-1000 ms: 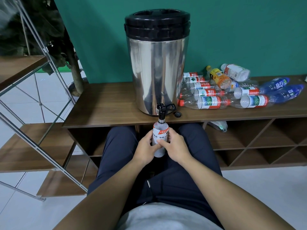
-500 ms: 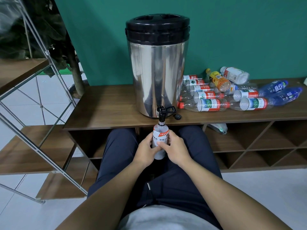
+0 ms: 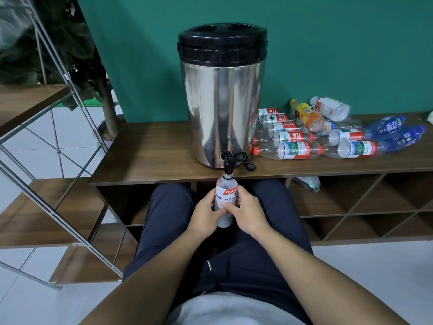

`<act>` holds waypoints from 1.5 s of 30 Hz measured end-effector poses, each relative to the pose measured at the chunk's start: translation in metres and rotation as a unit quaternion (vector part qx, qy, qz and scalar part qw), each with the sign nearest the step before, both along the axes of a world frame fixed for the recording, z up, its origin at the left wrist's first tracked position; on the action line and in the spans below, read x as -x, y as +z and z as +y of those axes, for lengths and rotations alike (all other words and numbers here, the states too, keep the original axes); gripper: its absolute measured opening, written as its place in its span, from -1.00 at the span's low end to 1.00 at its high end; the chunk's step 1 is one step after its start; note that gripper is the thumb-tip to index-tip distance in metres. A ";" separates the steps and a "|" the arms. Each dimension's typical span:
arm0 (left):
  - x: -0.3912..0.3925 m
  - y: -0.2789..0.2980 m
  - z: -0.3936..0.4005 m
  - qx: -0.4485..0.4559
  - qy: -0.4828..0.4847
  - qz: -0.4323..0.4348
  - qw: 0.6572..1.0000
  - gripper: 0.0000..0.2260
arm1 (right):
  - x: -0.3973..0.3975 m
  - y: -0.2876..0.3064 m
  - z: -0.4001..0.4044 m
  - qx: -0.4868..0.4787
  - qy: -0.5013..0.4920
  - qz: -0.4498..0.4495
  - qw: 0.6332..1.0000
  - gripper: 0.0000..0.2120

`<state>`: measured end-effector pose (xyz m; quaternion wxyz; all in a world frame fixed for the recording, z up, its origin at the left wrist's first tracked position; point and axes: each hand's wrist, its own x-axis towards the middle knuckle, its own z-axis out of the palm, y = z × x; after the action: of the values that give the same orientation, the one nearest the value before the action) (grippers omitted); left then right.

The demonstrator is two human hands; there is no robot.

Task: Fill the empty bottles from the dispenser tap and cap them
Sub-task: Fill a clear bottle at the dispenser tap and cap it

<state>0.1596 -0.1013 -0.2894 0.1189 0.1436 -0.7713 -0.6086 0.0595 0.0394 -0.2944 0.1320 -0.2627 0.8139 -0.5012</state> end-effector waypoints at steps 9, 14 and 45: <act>0.000 0.000 0.000 0.004 0.003 -0.006 1.000 -0.53 | 0.001 -0.003 -0.001 0.004 0.000 0.003 1.000 -0.53; 0.000 0.001 0.001 -0.009 0.001 -0.005 1.000 -0.52 | 0.002 -0.005 -0.002 0.008 -0.001 -0.003 1.000 -0.54; 0.000 -0.002 0.000 0.003 -0.001 -0.006 1.000 -0.53 | 0.002 -0.006 -0.002 -0.009 -0.005 -0.003 1.000 -0.54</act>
<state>0.1598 -0.1013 -0.2911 0.1142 0.1465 -0.7737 -0.6058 0.0572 0.0371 -0.3000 0.1338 -0.2558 0.8192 -0.4955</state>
